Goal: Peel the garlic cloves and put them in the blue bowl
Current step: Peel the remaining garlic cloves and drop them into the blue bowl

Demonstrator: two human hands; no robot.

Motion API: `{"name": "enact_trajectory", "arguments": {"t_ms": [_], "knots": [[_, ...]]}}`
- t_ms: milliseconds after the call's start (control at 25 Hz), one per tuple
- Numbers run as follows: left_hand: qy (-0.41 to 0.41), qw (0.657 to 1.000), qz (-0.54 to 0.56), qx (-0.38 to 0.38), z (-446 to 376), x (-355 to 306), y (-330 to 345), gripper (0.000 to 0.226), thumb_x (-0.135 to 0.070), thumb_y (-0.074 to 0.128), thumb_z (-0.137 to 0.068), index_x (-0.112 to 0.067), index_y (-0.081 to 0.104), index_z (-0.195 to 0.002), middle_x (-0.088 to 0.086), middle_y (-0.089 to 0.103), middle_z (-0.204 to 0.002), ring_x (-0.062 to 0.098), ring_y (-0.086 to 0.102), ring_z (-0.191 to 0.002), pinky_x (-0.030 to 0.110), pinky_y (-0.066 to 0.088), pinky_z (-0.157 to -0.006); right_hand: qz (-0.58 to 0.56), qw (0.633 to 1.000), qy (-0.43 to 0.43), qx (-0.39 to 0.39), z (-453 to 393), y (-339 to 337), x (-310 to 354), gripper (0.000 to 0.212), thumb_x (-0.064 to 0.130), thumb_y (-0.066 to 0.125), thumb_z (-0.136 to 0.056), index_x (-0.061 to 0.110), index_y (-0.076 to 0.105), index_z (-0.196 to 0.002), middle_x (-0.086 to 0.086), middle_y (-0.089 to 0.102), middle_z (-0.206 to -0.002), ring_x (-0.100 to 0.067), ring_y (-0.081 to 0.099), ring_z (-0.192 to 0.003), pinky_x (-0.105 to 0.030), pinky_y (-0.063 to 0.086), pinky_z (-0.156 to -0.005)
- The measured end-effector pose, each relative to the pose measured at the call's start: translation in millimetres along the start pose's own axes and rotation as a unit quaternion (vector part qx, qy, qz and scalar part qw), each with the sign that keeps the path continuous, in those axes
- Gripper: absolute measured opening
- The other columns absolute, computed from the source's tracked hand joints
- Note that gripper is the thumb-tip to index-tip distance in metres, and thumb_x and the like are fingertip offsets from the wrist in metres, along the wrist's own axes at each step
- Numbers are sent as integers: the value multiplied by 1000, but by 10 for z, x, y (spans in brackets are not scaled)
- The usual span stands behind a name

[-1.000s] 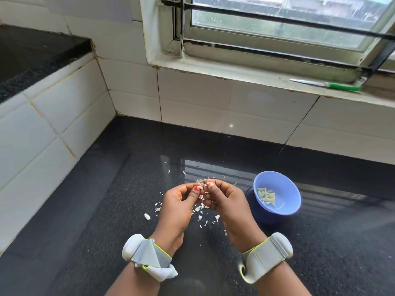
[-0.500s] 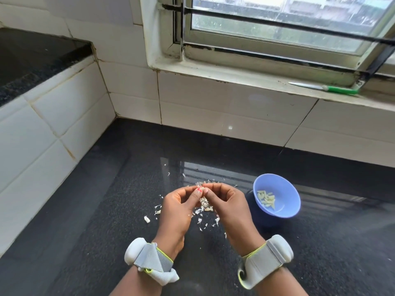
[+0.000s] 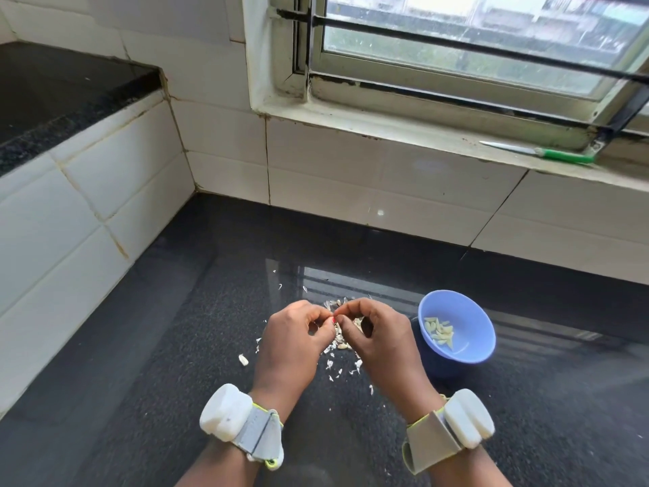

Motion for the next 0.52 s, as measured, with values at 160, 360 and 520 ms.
{"name": "enact_trajectory", "arguments": {"t_ms": [160,360,520], "knots": [[-30,999,44,-12,0,43,-11,6,-16,72,-79,-19,71,-73,-10,64,-68,1,58,-70,9,40,-58,-85,995,55,16,-5,29,-85,5,18,70,-88,22,73,-88,5,70,-77,-1,55,-62,-19,46,-58],[-134,966,222,11,16,109,84,9,-11,67,-85,-12,73,-79,-5,70,-66,-1,58,-58,14,47,-59,-425,874,220,76,63,277,-189,11,10,59,-94,10,69,-97,1,65,-77,-4,48,-59,-14,42,-55],[-152,973,174,17,26,209,112,20,-20,56,-92,-17,67,-76,-5,68,-66,9,62,-63,26,50,-67,-493,824,271,65,83,266,-178,11,9,57,-93,9,68,-93,3,61,-73,-3,40,-54,-10,35,-46]]}}
Point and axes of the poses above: each hand's wrist, its own z-axis away from the middle knuckle, its own y-axis out of the palm, x = y × z, the point moved 6 cm from there along -z, towards the middle knuckle
